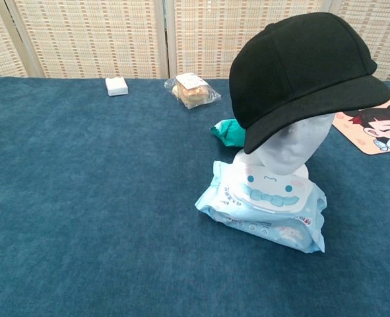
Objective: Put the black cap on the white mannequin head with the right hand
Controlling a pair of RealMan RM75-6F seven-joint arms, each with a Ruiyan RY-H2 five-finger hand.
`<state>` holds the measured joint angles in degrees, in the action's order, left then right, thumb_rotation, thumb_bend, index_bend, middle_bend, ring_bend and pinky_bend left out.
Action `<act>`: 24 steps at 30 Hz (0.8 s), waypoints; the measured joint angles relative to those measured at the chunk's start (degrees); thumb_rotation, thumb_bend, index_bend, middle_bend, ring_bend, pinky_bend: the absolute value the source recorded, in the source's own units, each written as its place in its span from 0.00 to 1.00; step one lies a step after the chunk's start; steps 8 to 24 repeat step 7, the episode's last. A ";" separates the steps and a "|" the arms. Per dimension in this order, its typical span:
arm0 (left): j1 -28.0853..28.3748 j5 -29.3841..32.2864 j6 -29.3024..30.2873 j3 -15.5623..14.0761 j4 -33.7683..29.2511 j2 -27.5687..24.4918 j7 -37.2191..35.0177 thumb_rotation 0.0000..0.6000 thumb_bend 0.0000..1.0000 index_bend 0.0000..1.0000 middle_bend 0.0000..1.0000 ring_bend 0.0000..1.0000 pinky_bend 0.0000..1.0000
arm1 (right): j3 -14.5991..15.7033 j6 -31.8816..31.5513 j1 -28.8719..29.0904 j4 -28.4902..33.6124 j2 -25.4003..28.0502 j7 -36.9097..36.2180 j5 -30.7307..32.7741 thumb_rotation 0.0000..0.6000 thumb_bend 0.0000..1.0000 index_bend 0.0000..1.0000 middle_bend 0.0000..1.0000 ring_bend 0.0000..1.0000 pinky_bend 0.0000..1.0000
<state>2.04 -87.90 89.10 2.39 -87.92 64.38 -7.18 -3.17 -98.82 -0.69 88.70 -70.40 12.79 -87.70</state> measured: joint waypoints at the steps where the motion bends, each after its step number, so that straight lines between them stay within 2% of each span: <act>1: 0.01 -0.01 0.01 0.00 -0.12 -0.06 -0.05 1.00 0.12 0.49 0.45 0.35 0.54 | -0.06 0.11 -0.08 0.00 0.05 -0.36 0.04 1.00 0.32 0.33 0.46 0.30 0.52; 24: 0.33 0.24 -0.58 0.06 -0.31 -0.13 -0.17 1.00 0.12 0.49 0.45 0.35 0.54 | -0.21 1.05 -0.28 0.55 0.70 -1.27 -0.11 1.00 0.32 0.33 0.46 0.30 0.52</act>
